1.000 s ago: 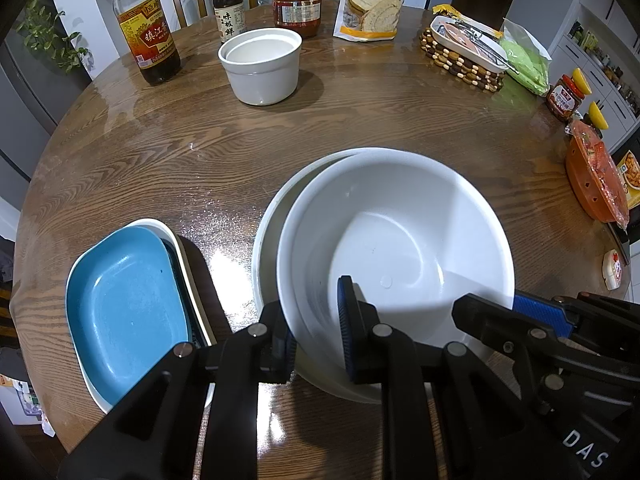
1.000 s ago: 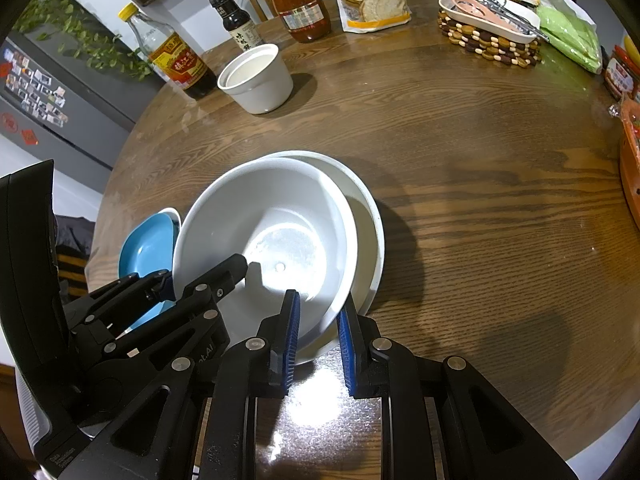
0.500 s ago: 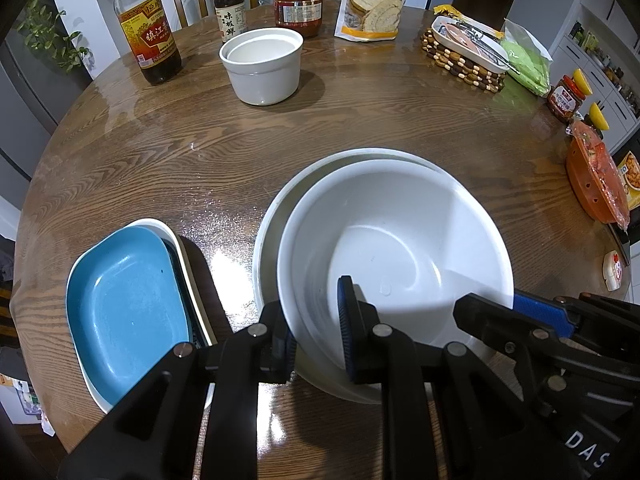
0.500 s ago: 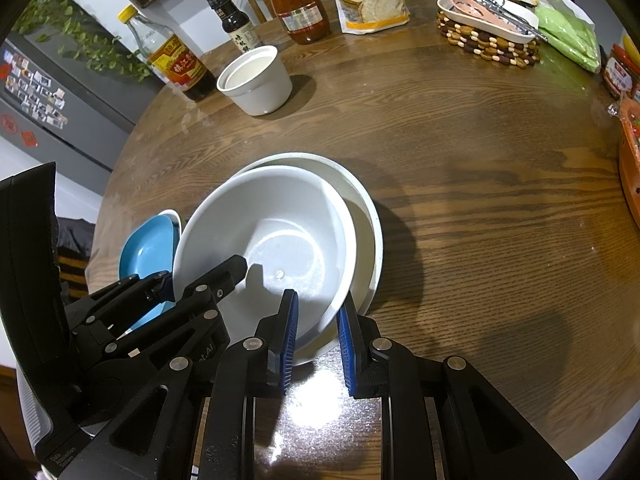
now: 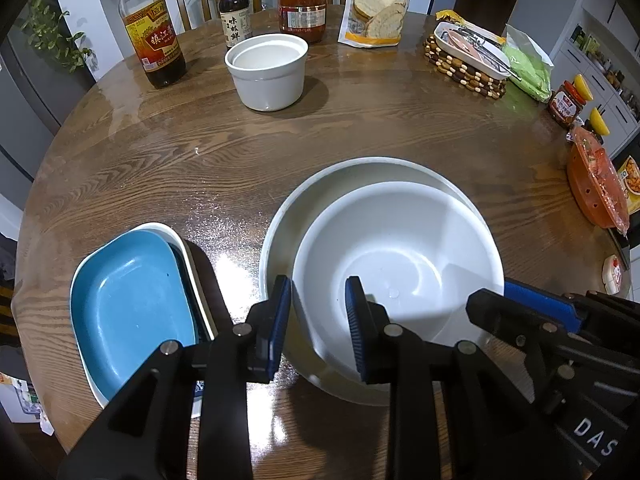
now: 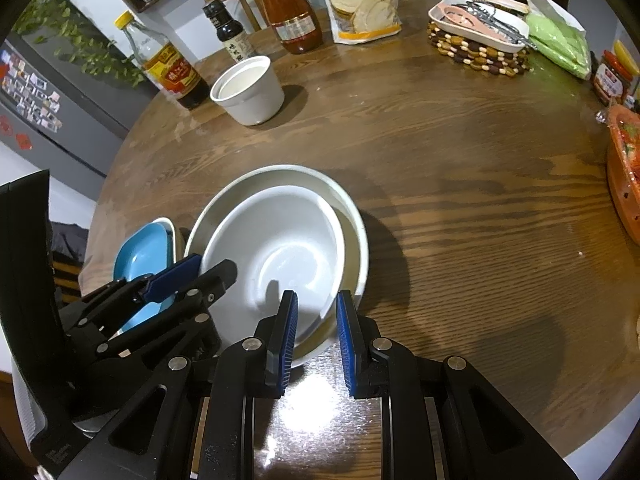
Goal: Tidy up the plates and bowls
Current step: 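Open both grippers to release the medium white bowl, then withdraw both grippers up from the nested bowls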
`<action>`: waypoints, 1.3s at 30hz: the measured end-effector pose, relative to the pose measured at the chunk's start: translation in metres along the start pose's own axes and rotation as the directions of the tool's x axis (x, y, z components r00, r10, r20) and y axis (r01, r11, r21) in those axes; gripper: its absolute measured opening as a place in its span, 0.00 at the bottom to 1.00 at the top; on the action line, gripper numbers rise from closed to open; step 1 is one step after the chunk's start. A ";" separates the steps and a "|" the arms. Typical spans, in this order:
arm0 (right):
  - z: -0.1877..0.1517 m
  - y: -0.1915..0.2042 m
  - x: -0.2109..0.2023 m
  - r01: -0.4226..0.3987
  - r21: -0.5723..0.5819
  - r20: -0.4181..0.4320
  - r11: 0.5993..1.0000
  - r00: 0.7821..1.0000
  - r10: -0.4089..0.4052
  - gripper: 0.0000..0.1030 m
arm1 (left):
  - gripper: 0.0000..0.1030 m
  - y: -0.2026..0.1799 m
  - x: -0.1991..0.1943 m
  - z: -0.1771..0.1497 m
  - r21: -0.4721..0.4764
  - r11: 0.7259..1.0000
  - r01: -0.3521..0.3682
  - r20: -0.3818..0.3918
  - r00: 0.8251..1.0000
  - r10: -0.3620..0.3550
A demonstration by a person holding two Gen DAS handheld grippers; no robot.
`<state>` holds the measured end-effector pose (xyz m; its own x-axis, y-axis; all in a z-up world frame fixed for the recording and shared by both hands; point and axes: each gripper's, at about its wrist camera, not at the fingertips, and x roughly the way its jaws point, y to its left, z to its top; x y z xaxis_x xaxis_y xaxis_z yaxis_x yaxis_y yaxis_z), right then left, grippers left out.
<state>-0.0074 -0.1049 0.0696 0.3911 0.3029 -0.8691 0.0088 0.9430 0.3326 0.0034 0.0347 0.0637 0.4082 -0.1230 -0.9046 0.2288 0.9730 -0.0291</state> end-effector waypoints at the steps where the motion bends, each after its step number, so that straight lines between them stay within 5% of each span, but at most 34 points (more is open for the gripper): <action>1: 0.000 -0.002 -0.001 0.002 0.005 0.003 1.000 1.000 -0.002 0.20 | 0.27 -0.001 0.000 0.000 -0.001 1.000 -0.001 0.001 1.000 0.001; 10: 0.000 -0.010 -0.011 0.005 0.041 0.030 0.999 1.000 -0.006 0.24 | 0.38 -0.002 -0.006 0.002 -0.009 1.000 0.004 0.015 1.000 -0.003; 13: 0.000 -0.012 -0.014 -0.003 0.052 0.044 0.999 0.999 0.000 0.24 | 0.47 -0.001 -0.011 0.002 -0.018 1.000 0.007 0.031 1.000 -0.007; 16: 0.001 -0.013 -0.017 -0.009 0.062 0.057 0.998 0.998 0.005 0.25 | 0.65 0.002 -0.017 0.003 -0.030 0.999 -0.011 0.053 0.998 0.013; 20: 0.002 -0.016 -0.022 -0.016 0.080 0.067 0.997 0.998 0.010 0.48 | 0.71 0.010 -0.024 0.003 -0.059 0.998 -0.014 0.067 0.998 0.018; 39: 0.001 -0.010 -0.048 -0.051 0.061 0.111 0.997 0.993 0.044 0.52 | 0.81 0.028 -0.047 0.002 -0.081 0.996 -0.034 0.098 0.994 0.042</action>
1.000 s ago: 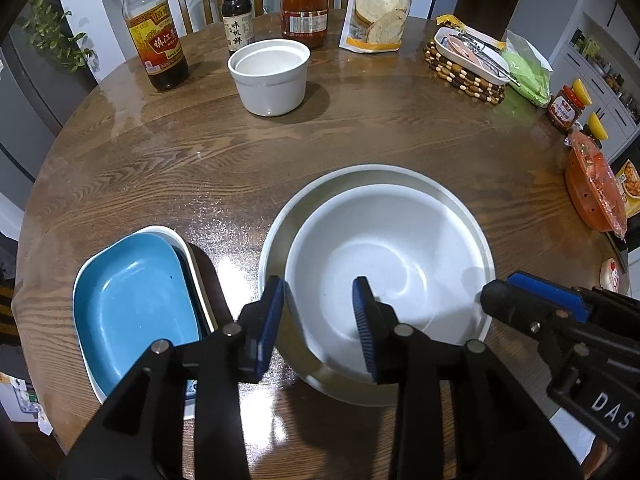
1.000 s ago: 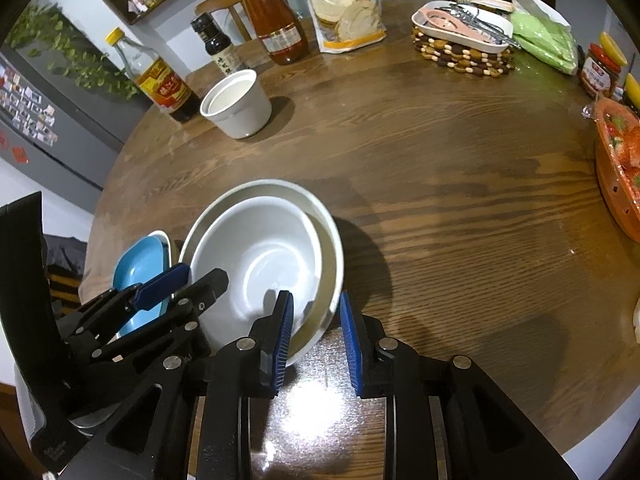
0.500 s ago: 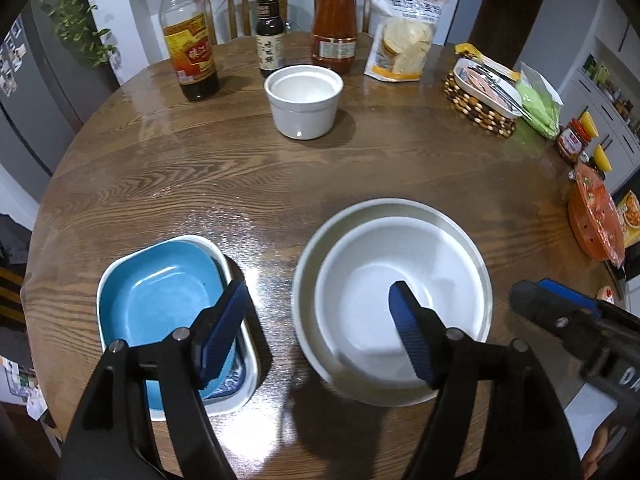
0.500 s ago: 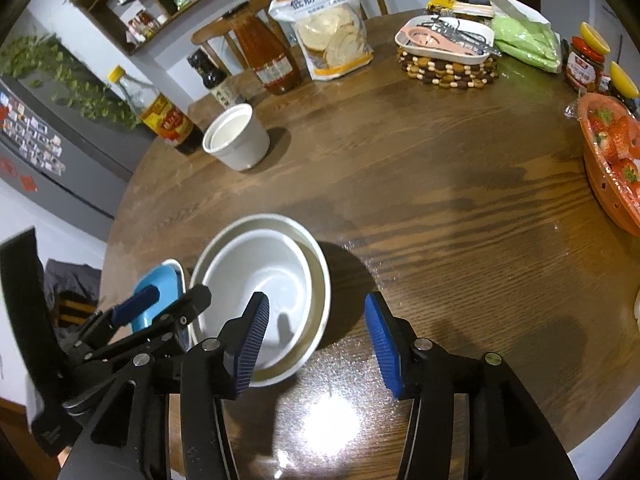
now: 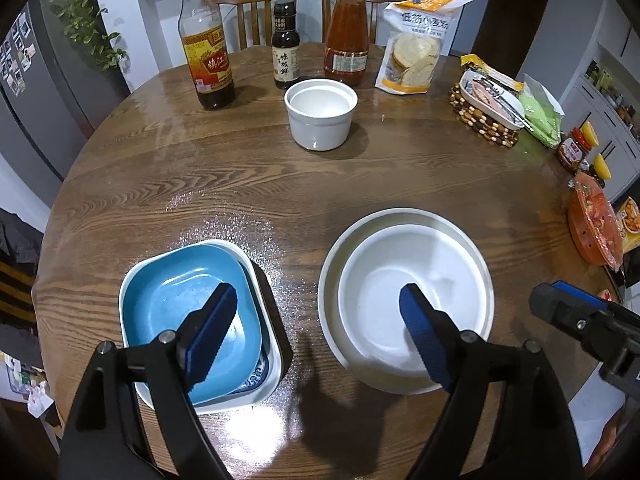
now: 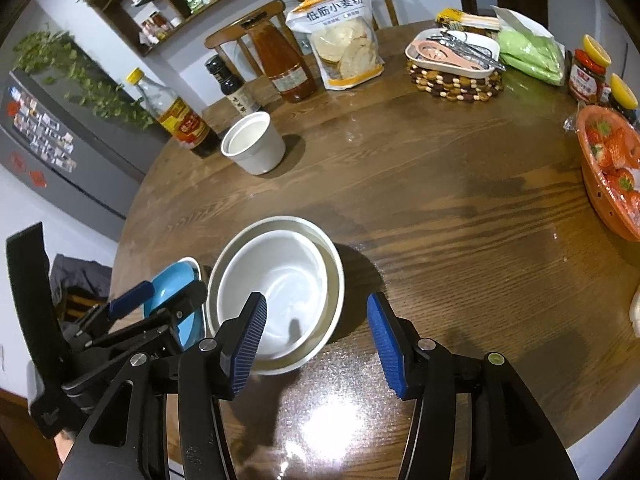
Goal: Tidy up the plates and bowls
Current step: 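Withdraw both grippers up from the nested bowls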
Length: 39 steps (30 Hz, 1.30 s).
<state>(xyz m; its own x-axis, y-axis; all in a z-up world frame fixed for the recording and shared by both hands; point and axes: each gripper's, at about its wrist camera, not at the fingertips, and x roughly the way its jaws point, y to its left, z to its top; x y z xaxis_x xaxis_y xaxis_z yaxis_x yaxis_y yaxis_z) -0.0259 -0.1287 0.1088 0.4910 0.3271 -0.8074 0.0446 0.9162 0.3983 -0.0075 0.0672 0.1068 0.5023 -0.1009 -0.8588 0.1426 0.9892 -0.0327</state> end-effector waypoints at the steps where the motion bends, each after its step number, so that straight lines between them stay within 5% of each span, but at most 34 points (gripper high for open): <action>1: 0.000 0.001 -0.002 0.000 -0.002 0.002 1.000 1.000 0.000 0.52 | 0.82 0.000 -0.003 0.001 0.004 1.000 0.002 0.006 1.000 -0.002; 13: 0.015 0.009 -0.027 0.010 -0.020 0.060 1.000 0.998 -0.009 0.52 | 0.89 0.012 -0.034 0.020 0.024 0.999 -0.026 0.099 0.995 0.024; 34: 0.071 0.051 -0.066 -0.034 -0.108 0.184 0.994 0.981 0.053 0.52 | 0.91 0.018 -0.091 0.079 0.063 0.989 -0.135 0.291 0.950 0.112; 39: 0.089 0.058 -0.067 -0.042 -0.117 0.196 0.992 0.979 0.064 0.52 | 0.93 0.022 -0.093 0.097 0.059 0.992 -0.110 0.293 0.952 0.088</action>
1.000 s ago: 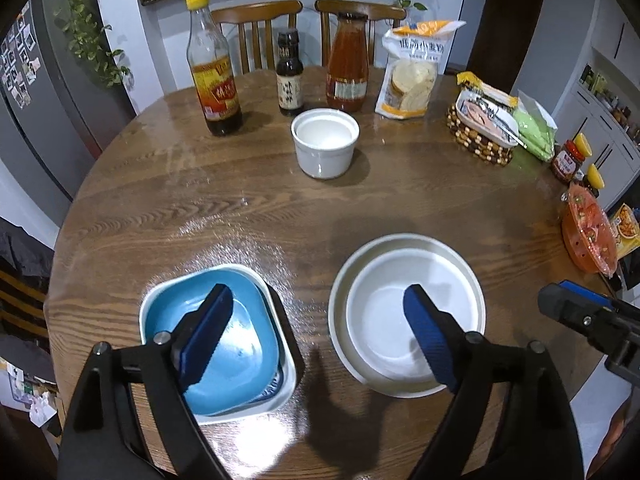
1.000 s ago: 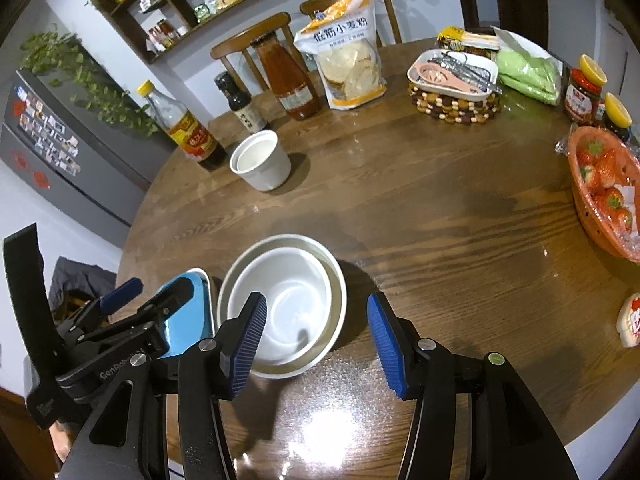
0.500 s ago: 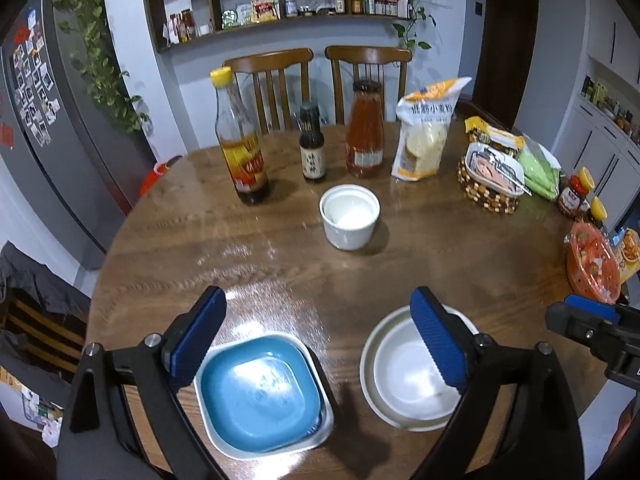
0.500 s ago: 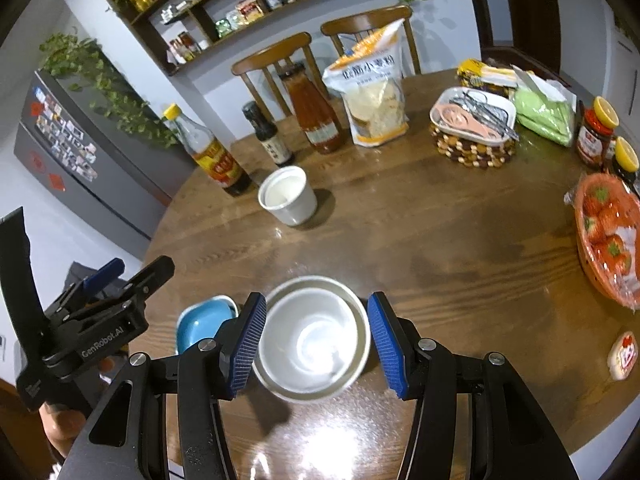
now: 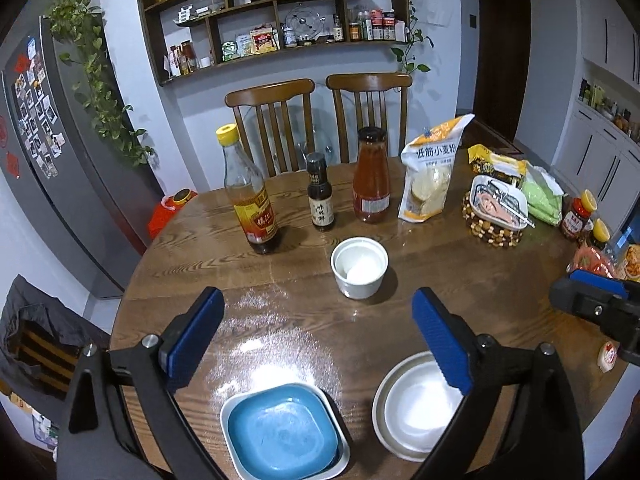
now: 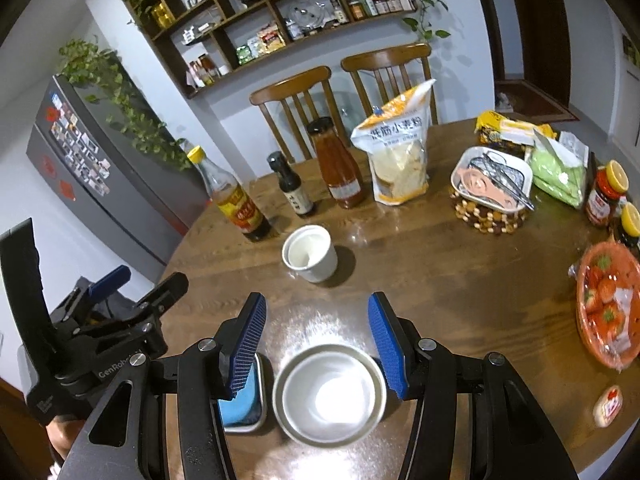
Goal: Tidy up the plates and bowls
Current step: 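Withdraw both grippers up from the nested bowls, then move both grippers toward the small white bowl beside the bottles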
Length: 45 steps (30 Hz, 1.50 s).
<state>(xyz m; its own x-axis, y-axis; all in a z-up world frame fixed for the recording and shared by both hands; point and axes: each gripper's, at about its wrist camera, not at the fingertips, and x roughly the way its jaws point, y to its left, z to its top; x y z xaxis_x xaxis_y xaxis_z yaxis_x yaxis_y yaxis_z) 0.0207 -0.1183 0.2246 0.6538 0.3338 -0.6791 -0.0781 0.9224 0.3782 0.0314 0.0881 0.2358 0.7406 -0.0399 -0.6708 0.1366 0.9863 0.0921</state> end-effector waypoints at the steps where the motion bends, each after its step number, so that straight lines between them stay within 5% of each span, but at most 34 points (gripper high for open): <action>1: 0.004 0.001 0.003 -0.002 0.000 -0.003 1.000 1.000 0.002 0.53 | 0.93 0.001 0.002 0.003 -0.007 1.000 0.004 -0.002 1.000 -0.004; 8: 0.028 0.003 0.034 -0.005 0.026 -0.033 1.000 0.999 0.006 0.53 | 0.97 0.015 0.038 0.025 -0.056 0.998 0.019 -0.052 0.998 -0.022; 17: 0.045 -0.016 0.125 -0.042 0.140 -0.153 0.989 0.986 0.063 0.53 | 0.96 0.025 0.128 0.021 -0.136 0.990 0.047 -0.185 0.980 -0.072; 28: 0.035 -0.030 0.218 -0.096 0.237 -0.220 0.967 0.964 0.150 0.53 | 0.90 0.021 0.205 0.003 -0.171 0.985 -0.017 -0.281 0.959 -0.032; 40: 0.035 -0.036 0.261 -0.065 0.261 -0.234 0.963 0.964 0.129 0.52 | 0.55 0.010 0.257 -0.006 -0.199 0.980 0.004 -0.353 0.933 -0.076; 45: 0.035 -0.034 0.273 -0.035 0.246 -0.272 0.969 0.957 0.103 0.33 | 0.39 0.006 0.264 -0.005 -0.209 0.978 0.029 -0.356 0.929 -0.104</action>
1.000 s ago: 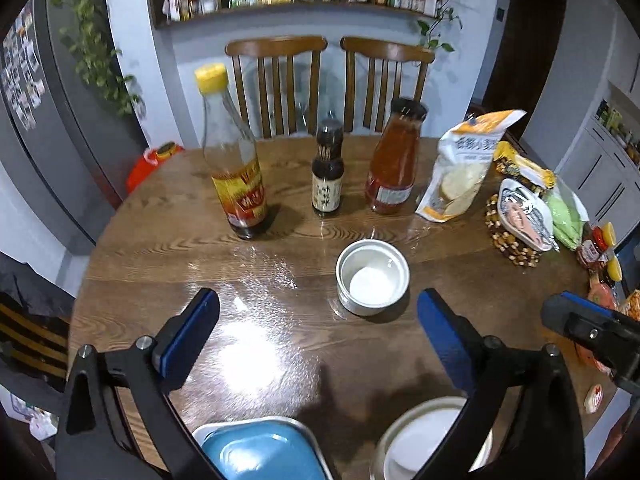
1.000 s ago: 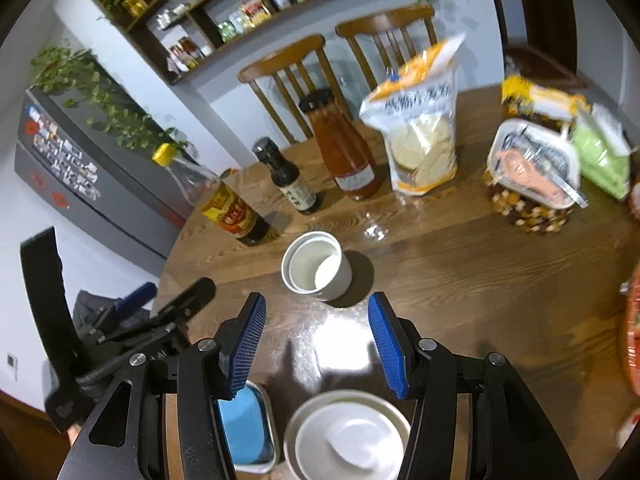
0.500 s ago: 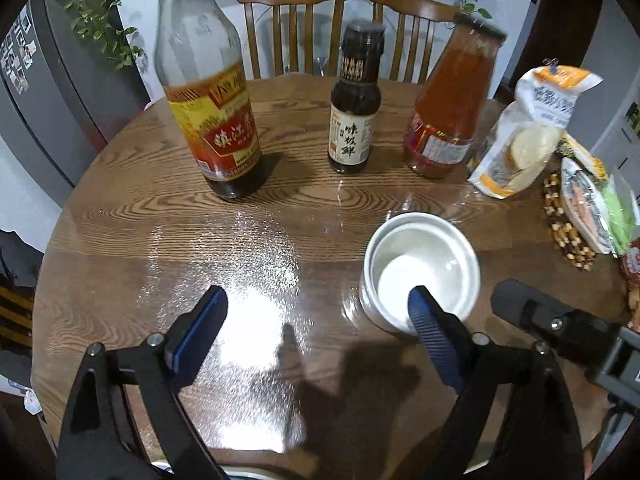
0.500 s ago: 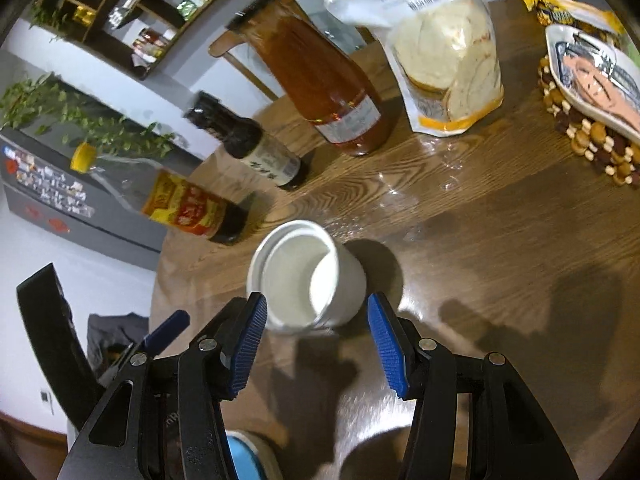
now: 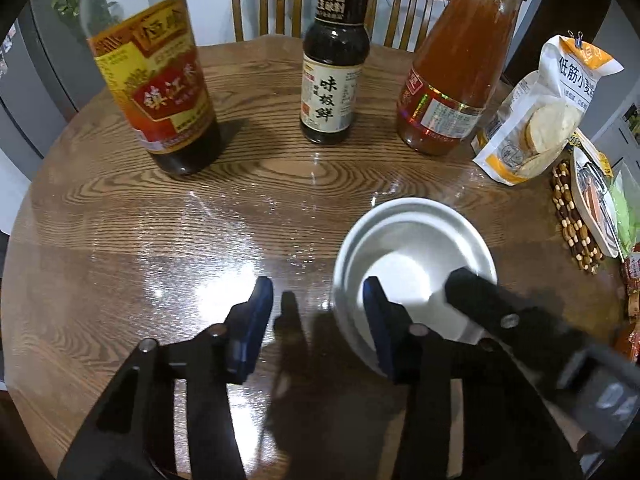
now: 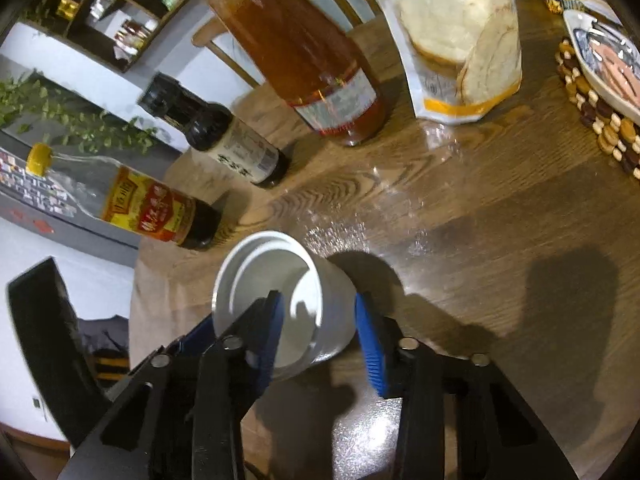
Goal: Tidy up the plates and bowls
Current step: 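Move both grippers toward the small white bowl beside the bottles, then close both grippers on the rim of the small white bowl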
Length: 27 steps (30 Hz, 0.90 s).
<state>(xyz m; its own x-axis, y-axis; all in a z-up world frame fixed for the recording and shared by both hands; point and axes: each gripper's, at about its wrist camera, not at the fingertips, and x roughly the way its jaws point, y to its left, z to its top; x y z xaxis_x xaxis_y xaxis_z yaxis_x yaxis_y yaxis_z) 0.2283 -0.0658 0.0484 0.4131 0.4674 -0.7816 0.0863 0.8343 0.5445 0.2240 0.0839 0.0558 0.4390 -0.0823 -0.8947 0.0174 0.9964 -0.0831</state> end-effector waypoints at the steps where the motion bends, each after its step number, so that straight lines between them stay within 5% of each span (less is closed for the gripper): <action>1: 0.001 -0.001 0.003 0.006 0.004 -0.011 1.000 1.000 -0.006 0.32 | 0.38 -0.001 0.001 0.000 0.001 1.000 0.007 -0.002 1.000 -0.007; 9: 0.001 0.004 0.008 0.046 -0.059 -0.030 0.997 0.998 -0.048 0.22 | 0.17 -0.015 0.009 -0.002 0.050 0.999 0.017 -0.012 1.000 -0.017; 27: -0.033 0.013 -0.043 -0.009 -0.074 0.015 0.997 1.000 0.011 0.22 | 0.16 -0.019 -0.046 -0.027 0.112 0.994 0.000 0.087 0.996 -0.009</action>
<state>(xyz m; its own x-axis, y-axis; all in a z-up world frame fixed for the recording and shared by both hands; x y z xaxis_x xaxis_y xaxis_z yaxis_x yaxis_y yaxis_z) 0.1814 -0.0650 0.0791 0.4274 0.4717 -0.7712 0.0155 0.8491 0.5280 0.1791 0.0685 0.0866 0.5153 -0.0895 -0.8523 0.1176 0.9925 -0.0332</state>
